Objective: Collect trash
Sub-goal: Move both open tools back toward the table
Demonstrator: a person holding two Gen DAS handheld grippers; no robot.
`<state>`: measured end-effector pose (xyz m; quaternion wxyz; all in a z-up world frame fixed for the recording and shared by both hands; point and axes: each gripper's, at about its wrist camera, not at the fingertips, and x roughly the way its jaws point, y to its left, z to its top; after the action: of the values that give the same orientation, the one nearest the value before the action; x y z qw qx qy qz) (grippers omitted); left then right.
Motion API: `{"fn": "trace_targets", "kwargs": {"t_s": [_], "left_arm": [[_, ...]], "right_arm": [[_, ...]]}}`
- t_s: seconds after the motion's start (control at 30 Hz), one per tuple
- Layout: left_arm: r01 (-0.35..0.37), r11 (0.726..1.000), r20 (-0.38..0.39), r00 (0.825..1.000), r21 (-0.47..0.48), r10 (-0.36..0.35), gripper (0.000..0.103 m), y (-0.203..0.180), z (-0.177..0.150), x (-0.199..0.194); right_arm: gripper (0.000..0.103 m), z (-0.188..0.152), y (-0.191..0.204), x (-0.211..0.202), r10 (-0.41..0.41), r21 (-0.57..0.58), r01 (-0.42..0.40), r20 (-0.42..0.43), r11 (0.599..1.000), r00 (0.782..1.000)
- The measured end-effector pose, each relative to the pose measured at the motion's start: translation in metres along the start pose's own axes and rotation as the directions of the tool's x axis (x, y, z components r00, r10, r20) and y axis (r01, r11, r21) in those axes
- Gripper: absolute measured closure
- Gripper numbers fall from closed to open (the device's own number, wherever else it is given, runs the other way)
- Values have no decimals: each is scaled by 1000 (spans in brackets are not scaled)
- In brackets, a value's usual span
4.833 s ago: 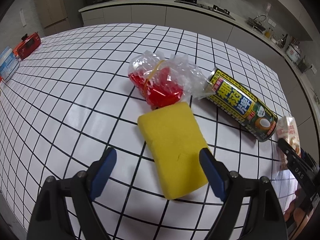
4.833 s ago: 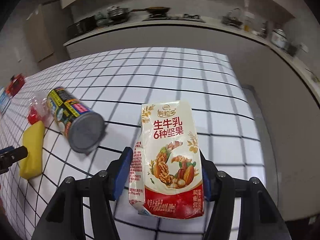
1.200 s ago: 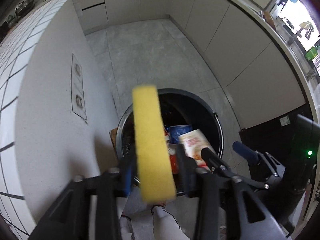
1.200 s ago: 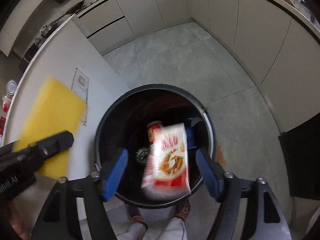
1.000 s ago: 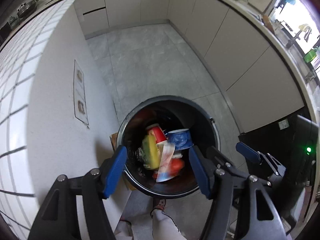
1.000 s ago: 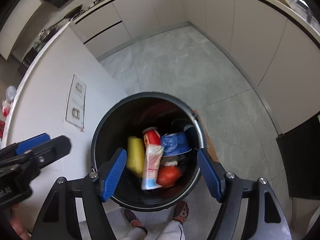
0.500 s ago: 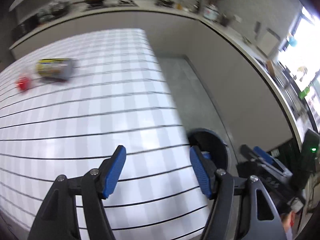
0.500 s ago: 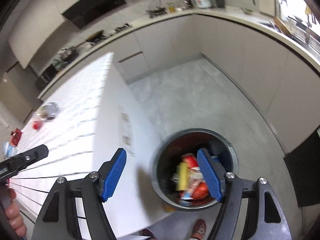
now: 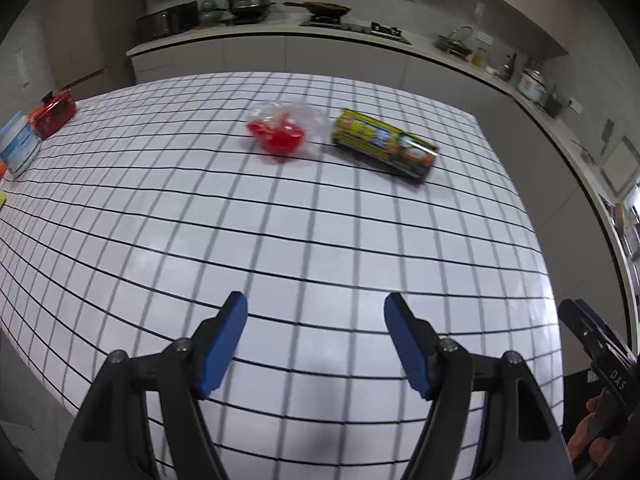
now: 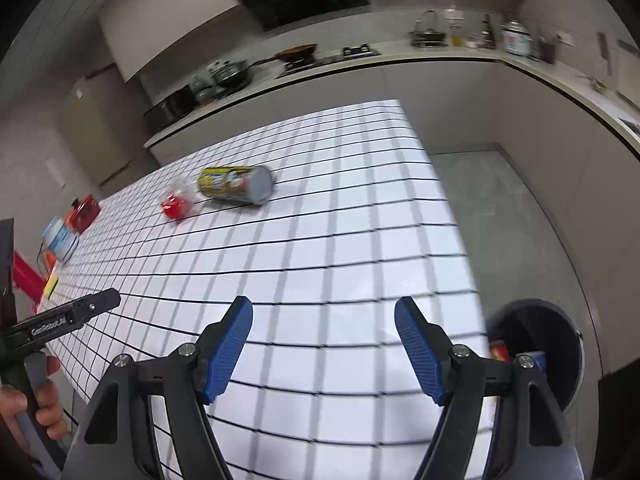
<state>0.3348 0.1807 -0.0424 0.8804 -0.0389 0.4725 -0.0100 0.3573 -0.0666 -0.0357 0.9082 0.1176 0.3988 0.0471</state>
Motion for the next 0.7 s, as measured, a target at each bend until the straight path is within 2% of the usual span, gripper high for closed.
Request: {"fn": "trace_targets", "kwargs": {"t_s": [0.2,0.47,0.63,0.7], "left_arm": [[-39,998,-2,999,-41,38,31,18,23,24],[-92,994,-8,996,-65,91,29,27,67,54],[-97,993,-8,995,-68,96,27,24,89,70],[-104,992,-10,995,-71,103,27,24,97,75]], "right_arm": [[26,28,32,42,46,-109,-48,-23,993,999],[23,80,43,103,101,-221,-111,-54,969,993],[22,109,53,132,101,-282,-113,-58,953,993],[22,118,56,140,80,-301,-89,-40,950,996]]}}
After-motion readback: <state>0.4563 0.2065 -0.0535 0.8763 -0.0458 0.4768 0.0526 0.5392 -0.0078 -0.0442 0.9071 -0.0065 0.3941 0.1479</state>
